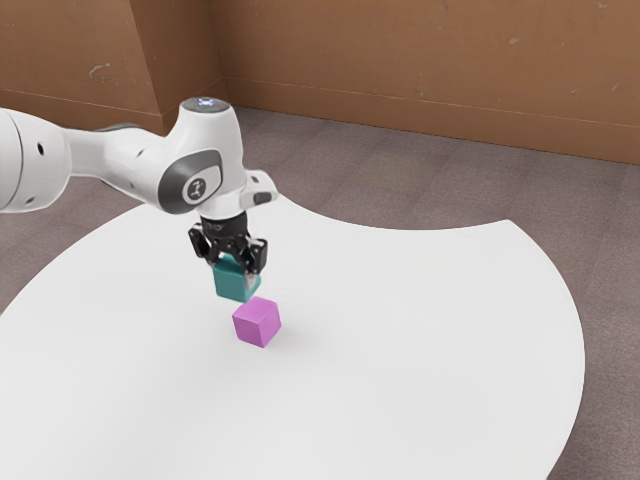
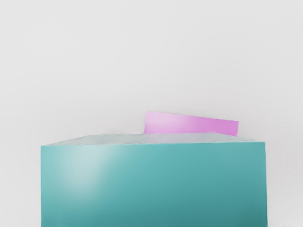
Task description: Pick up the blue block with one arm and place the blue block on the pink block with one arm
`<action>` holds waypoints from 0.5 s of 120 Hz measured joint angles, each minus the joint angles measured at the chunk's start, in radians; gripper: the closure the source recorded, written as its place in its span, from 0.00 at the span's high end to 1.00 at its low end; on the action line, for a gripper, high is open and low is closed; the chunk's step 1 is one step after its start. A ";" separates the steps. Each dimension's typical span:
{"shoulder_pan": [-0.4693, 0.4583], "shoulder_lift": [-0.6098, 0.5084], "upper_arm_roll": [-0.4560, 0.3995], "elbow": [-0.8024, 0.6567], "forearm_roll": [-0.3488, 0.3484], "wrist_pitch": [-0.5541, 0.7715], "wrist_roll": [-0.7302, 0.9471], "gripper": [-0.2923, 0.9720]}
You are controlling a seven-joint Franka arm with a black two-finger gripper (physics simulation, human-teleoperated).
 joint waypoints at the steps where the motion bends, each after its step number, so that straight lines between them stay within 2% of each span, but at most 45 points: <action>1: 0.000 0.000 0.000 0.000 0.000 -0.001 0.003 0.51; 60: 0.000 0.013 -0.002 0.008 -0.030 -0.025 0.162 0.51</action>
